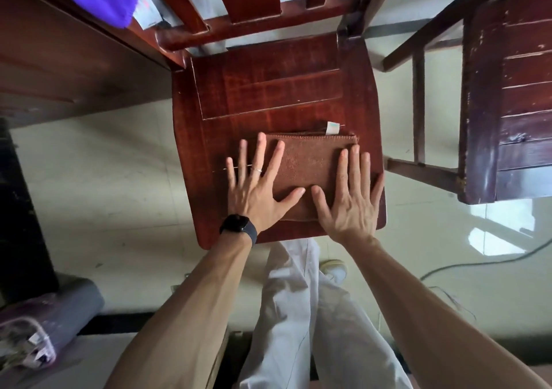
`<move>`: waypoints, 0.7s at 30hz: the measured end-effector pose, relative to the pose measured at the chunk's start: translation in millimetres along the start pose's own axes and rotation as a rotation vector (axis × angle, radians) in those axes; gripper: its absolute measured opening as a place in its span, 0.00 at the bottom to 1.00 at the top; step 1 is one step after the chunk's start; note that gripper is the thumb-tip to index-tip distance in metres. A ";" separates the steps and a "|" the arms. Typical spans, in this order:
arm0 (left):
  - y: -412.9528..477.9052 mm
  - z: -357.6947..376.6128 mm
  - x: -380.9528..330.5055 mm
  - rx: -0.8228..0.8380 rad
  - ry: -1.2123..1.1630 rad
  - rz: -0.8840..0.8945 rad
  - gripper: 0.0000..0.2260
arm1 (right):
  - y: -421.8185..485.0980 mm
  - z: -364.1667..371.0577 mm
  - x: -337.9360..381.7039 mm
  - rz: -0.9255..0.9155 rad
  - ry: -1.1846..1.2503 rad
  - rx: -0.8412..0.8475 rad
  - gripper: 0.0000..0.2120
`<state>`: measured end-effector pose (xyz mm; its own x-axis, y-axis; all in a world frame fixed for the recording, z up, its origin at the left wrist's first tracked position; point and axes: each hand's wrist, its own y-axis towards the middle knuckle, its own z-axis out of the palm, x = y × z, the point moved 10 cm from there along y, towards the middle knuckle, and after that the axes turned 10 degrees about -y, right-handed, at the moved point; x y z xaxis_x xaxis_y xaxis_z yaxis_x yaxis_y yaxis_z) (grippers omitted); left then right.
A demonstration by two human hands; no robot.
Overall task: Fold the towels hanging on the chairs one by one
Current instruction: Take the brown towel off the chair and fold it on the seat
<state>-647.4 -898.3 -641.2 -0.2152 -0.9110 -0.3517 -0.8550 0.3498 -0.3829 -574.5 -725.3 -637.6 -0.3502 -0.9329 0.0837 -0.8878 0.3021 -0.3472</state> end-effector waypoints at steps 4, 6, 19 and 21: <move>-10.4 -28.7 21.1 -0.129 -0.189 -0.181 0.35 | -2.6 -19.6 -6.9 0.078 0.101 0.032 0.37; -18.7 -48.8 29.5 -0.223 -0.305 -0.240 0.32 | -3.1 -29.4 -19.4 0.176 0.254 0.055 0.32; -17.1 -9.6 55.3 0.091 -1.059 -0.786 0.11 | 17.0 -3.3 -52.0 0.625 0.844 0.563 0.20; -15.0 -7.7 57.8 0.142 -1.079 -0.771 0.08 | 19.0 -2.8 -51.6 0.610 0.886 0.578 0.18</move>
<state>-650.6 -957.9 -649.2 0.8333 -0.2800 -0.4767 -0.5180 -0.0940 -0.8502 -574.1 -670.9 -645.9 -0.9458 -0.1436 0.2912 -0.3221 0.3014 -0.8974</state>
